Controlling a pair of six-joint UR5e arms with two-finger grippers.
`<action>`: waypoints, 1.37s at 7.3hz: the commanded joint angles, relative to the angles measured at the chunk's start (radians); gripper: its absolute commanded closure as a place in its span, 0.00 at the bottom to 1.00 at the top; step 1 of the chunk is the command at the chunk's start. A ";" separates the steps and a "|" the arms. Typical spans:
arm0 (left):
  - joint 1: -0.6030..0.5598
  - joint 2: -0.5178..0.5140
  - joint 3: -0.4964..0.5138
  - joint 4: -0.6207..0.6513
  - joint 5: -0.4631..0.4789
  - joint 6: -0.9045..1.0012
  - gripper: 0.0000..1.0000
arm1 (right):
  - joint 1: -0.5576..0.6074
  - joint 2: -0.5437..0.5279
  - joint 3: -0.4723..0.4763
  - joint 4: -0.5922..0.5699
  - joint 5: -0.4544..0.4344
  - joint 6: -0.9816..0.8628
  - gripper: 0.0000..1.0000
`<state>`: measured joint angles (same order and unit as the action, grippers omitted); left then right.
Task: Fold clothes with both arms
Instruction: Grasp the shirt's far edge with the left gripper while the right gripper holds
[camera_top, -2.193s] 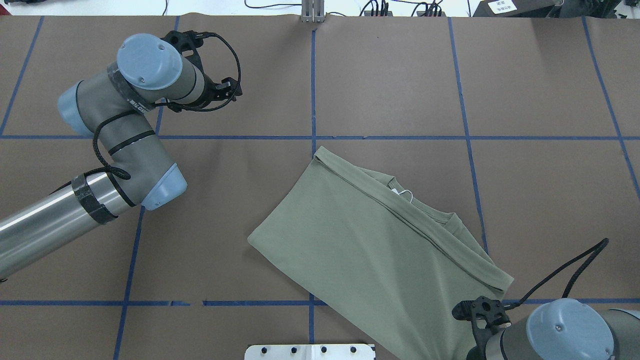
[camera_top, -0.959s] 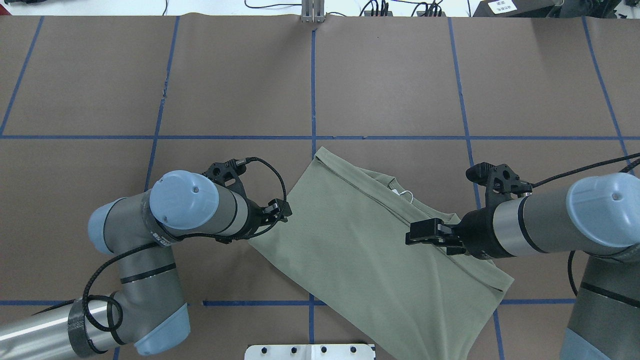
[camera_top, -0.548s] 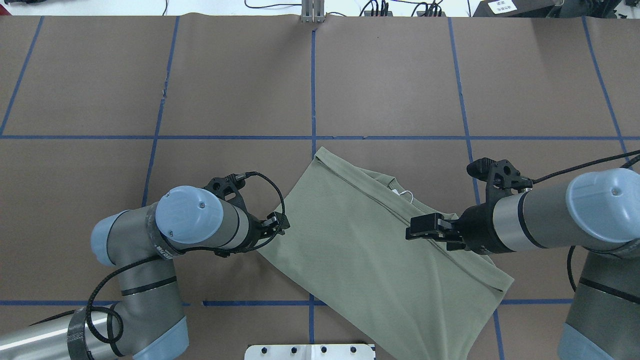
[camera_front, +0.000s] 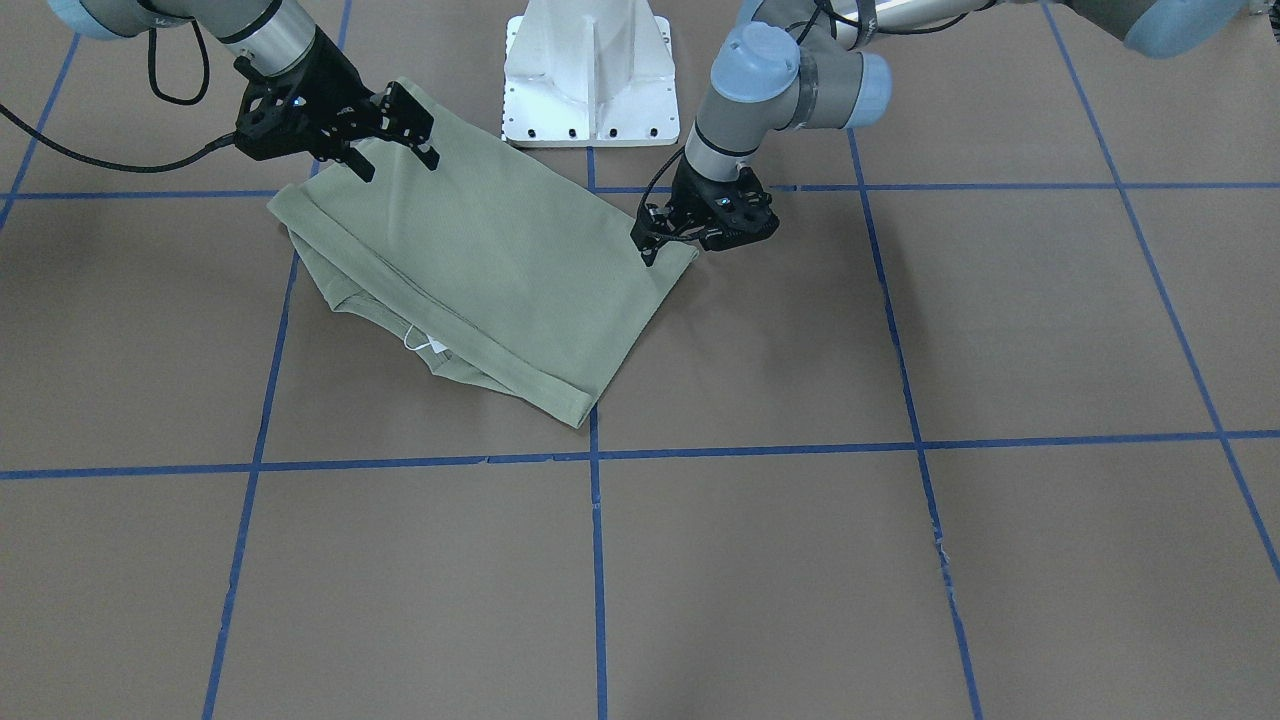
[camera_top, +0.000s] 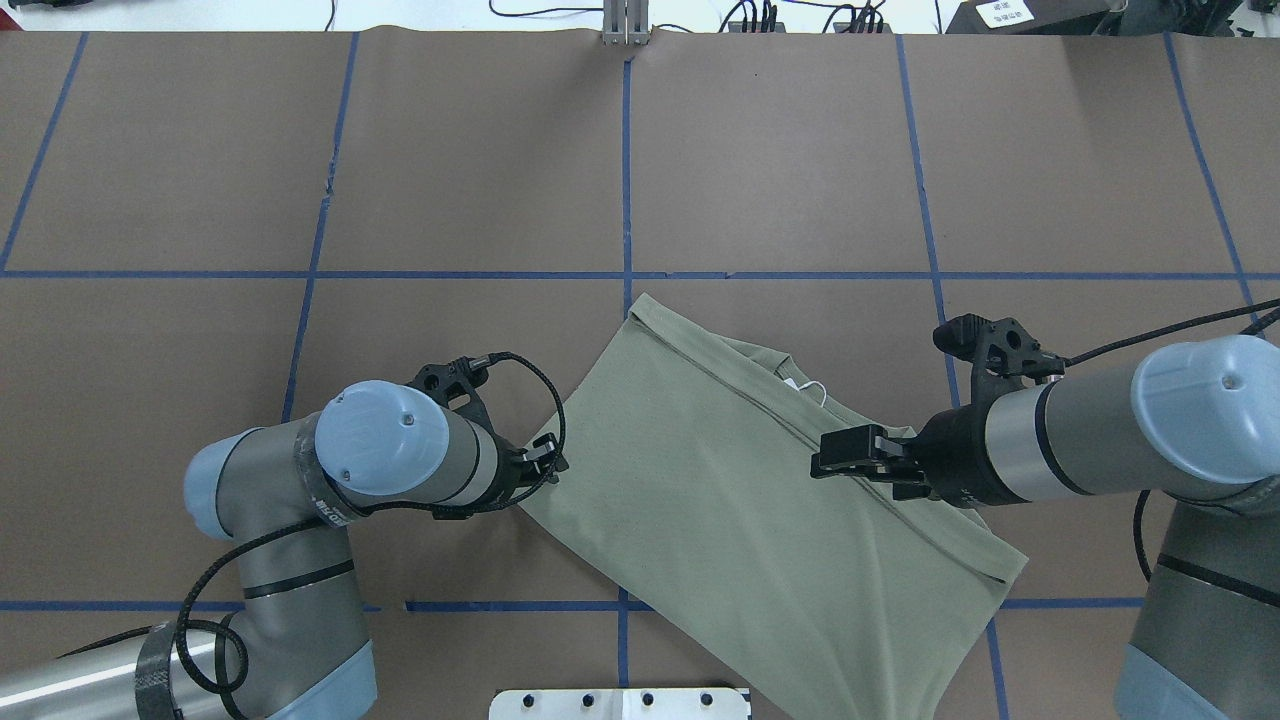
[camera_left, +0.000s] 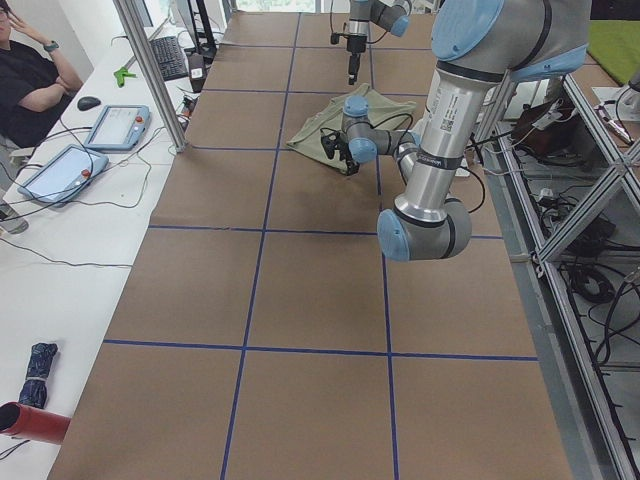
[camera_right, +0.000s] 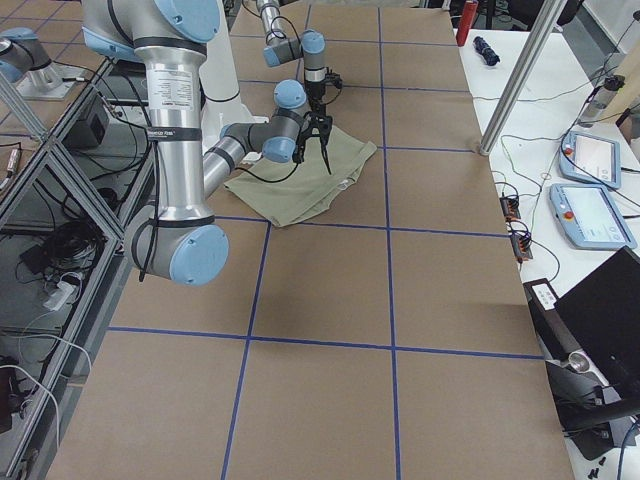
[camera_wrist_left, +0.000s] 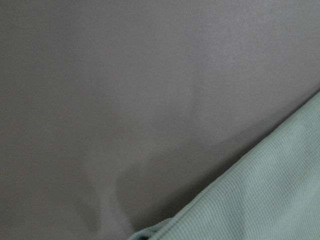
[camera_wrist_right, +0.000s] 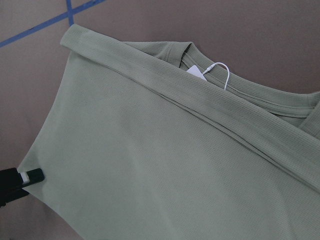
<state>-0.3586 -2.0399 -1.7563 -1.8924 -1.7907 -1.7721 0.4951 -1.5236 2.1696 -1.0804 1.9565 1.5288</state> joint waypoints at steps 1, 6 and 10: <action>0.006 0.001 -0.008 0.001 -0.006 0.003 1.00 | 0.003 -0.001 -0.001 -0.001 -0.001 0.001 0.00; -0.165 -0.019 0.015 0.089 -0.012 0.275 1.00 | 0.011 0.000 -0.014 -0.001 -0.004 -0.001 0.00; -0.302 -0.216 0.366 -0.149 0.022 0.417 1.00 | 0.033 0.000 -0.030 0.001 -0.004 -0.004 0.00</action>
<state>-0.6289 -2.1940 -1.4742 -1.9900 -1.7907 -1.4291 0.5216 -1.5232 2.1419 -1.0800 1.9528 1.5250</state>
